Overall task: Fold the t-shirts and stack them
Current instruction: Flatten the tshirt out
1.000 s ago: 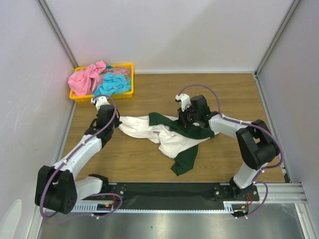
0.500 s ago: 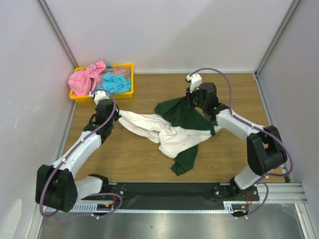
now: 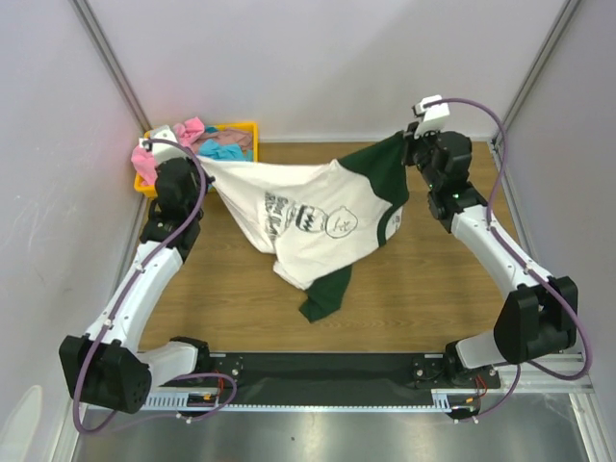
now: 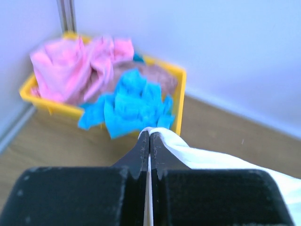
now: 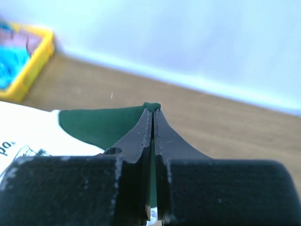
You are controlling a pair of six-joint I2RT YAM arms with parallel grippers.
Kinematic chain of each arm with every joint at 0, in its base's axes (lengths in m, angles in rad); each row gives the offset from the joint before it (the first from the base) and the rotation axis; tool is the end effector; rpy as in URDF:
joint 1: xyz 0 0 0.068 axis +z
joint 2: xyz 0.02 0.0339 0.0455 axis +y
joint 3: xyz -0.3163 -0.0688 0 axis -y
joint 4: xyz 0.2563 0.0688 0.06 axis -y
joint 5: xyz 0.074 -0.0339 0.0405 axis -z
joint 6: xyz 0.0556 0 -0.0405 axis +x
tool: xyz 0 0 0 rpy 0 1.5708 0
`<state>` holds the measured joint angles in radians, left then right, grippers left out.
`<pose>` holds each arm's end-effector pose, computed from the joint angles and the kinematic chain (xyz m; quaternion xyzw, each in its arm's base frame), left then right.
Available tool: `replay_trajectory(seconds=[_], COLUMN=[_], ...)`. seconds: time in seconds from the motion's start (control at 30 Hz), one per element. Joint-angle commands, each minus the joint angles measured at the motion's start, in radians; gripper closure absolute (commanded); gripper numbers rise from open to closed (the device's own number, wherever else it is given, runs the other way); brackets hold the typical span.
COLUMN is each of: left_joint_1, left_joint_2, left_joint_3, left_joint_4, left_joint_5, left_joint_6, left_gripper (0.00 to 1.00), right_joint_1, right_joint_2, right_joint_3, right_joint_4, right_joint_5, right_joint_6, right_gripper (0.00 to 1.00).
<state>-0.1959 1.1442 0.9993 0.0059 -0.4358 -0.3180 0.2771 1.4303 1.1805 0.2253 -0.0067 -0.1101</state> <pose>0.2739 -0.0304 0.4066 -0.1866 0.7266 -0.0051 0.6612 0.3543 0.1012 0.4183 -0.1400 0.7019 0.0606 0.6958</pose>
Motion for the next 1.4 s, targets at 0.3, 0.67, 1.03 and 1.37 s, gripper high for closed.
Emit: replay_trajectory(seconds=[0.3, 0.67, 1.03, 1.37], left_joint_1=[0.082, 0.082, 0.084, 0.084], left_joint_2=[-0.066, -0.179, -0.205, -0.212], left_joint_3=[0.196, 0.286, 0.435, 0.509], left_joint_4=[0.125, 0.039, -0.095, -0.155], left_joint_5=[0.002, -0.038, 0.032, 0.106], left_joint_6=[0.109, 0.204, 0.232, 0.22], left_gripper=[1.0, 0.99, 1.0, 1.0], right_joint_1=[-0.081, -0.081, -0.024, 0.005], right_joint_2=[-0.113, -0.169, -0.277, -0.375], right_joint_3=[0.26, 0.421, 0.476, 0.469], right_joint_4=[0.092, 0.016, -0.112, -0.147], right_joint_5=[0.022, 0.022, 0.086, 0.12], right_joint_6=[-0.066, -0.149, -0.26, -0.26], right_gripper=[1.0, 1.0, 1.0, 1.0])
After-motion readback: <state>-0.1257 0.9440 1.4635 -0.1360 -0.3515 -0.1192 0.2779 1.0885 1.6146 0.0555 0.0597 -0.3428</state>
